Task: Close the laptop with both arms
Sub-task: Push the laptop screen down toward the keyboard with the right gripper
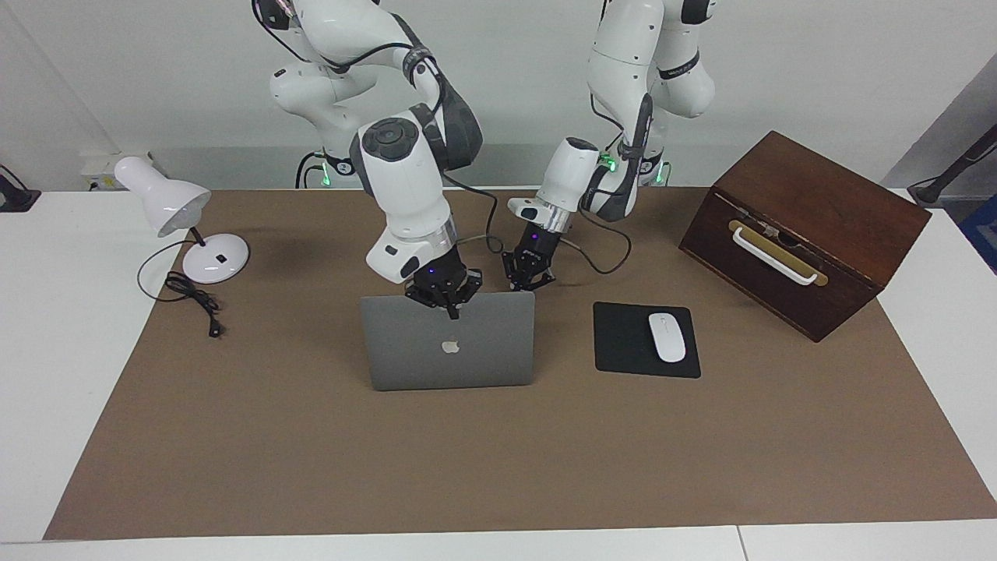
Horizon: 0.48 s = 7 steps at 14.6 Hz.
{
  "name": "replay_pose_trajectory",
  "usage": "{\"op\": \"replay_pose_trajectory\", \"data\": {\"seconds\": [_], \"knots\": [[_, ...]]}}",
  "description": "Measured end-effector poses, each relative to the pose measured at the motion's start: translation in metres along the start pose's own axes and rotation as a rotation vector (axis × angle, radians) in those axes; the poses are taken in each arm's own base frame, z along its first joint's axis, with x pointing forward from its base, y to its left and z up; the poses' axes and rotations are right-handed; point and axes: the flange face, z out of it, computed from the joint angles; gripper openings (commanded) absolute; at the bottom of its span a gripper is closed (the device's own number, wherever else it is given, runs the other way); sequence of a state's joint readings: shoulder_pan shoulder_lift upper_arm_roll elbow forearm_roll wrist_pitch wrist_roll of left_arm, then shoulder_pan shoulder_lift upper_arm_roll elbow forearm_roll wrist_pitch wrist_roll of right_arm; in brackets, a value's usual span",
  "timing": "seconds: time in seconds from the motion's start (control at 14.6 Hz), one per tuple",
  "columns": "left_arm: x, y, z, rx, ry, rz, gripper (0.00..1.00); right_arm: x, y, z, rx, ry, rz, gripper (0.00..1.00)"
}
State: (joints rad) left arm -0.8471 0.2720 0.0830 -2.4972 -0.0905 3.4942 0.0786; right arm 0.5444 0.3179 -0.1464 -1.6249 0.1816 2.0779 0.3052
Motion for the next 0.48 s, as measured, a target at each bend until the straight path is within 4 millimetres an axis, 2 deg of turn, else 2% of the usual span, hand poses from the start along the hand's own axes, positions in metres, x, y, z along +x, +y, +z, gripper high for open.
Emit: {"op": "replay_pose_trajectory", "data": {"seconds": [0.48], "knots": [[0.0,0.0,0.0,0.0,0.001,0.002,0.0,-0.02,0.007,0.03,-0.002,-0.141,0.03,0.0]]}}
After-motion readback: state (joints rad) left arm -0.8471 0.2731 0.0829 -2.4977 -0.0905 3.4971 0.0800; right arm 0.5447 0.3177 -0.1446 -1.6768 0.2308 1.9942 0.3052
